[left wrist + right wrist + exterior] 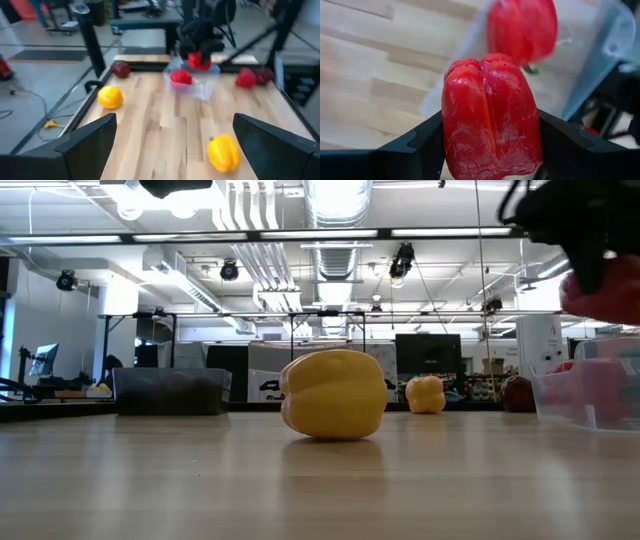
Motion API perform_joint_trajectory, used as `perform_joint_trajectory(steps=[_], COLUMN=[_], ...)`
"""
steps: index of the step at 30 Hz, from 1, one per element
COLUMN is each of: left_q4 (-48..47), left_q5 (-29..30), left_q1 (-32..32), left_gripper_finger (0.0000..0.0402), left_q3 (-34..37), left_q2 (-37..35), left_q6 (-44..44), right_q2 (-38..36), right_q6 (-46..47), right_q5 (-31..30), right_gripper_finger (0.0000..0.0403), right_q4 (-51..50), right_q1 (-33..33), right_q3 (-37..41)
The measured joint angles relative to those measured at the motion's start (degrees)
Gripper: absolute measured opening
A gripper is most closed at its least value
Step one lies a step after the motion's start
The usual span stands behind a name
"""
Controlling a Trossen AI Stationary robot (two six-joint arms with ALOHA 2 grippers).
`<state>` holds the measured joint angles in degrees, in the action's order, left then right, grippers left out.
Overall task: Sort produce into baskets
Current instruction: Put the red bell pepper into the transparent bin
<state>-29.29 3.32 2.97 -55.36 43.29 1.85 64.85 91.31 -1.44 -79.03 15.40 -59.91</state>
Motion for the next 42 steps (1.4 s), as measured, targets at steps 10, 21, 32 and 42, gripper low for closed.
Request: perform_joint_trajectory(steps=[10, 21, 32, 42], left_q4=[0.0, 5.7, 5.7, 5.7], left_q5=[-12.1, -11.8, -11.8, -11.8], left_q1=[-4.4, -10.0, -10.0, -10.1], left_gripper_finger=[0.0382, 0.0382, 0.0382, 0.0382], left_q3=[4.5, 7.1, 7.1, 7.2], left_q2=[0.1, 0.2, 0.3, 1.6], left_q6=[-5.0, -8.3, -8.4, -6.1], right_q2=[-0.2, 0.1, 1.5, 12.6], right_q6=[5.2, 2.2, -1.9, 0.5], right_q5=[0.4, 0.4, 3.5, 13.1], right_gripper_finger=[0.0247, 0.0302, 0.0363, 0.0364], right_q4=[11.6, 16.7, 16.3, 13.4], right_q1=[3.5, -3.2, 3.9, 23.2], right_q3=[11.0, 16.0, 0.7, -10.3])
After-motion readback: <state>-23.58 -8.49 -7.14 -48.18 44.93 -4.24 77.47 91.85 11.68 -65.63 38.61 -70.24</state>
